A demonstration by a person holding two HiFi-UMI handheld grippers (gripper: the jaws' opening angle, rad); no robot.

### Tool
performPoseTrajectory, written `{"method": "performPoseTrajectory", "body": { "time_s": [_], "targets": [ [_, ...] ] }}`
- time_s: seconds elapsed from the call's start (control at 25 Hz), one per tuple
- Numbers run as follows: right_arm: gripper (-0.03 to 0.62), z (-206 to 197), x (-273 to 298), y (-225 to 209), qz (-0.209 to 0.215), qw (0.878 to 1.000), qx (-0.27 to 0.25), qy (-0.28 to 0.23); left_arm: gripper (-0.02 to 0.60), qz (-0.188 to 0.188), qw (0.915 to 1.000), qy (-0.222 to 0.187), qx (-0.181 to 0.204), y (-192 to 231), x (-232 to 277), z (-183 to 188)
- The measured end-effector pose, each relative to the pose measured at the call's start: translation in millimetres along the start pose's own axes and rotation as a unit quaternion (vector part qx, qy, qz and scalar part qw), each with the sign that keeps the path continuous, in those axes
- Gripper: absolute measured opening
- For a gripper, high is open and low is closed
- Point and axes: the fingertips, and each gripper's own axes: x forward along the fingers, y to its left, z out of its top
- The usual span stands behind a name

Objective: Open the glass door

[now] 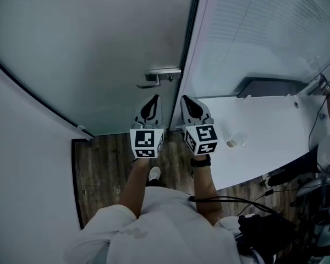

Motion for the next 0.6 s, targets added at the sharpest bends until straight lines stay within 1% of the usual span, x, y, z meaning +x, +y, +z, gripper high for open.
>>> {"method": "performPoseTrajectory", "body": {
  "time_s": [0.12,0.28,0.36,0.48,0.52,0.6],
  "targets": [
    [0.002,6.3,32.2,3.9,-0.009,1.000,-0.007,-0.009,0.001,-0.012,0.9999,-0.006,-0.009,24.7,20.2,1.3],
    [0.002,2.2,62.1,7.4,-0.024,1.000,-0.004,-0.008,0.001,-0.039,0.9992,-0.002,0.002,45.8,40.2,-1.6],
    [0.002,-4.1,70.7,6.4,-0.031,0.999,-0.004,-0.002,0.001,-0.046,0.9989,0.011,-0.002,54.4,49.7,-13.9],
    [0.002,-14.0,80.3,0.2,-0.041,0.999,-0.002,0.009,0.000,-0.056,0.9970,0.043,-0.031,63.5,63.7,-40.7],
    [0.002,-15.4,83.6,-3.7,-0.044,0.999,-0.001,0.009,0.000,-0.059,0.9964,0.052,-0.033,65.0,68.2,-47.4],
    [0.002,-16.0,92.3,-14.0,-0.050,0.999,0.001,0.008,0.001,-0.062,0.9958,0.064,-0.021,68.5,79.3,-55.9]
  ]
}}
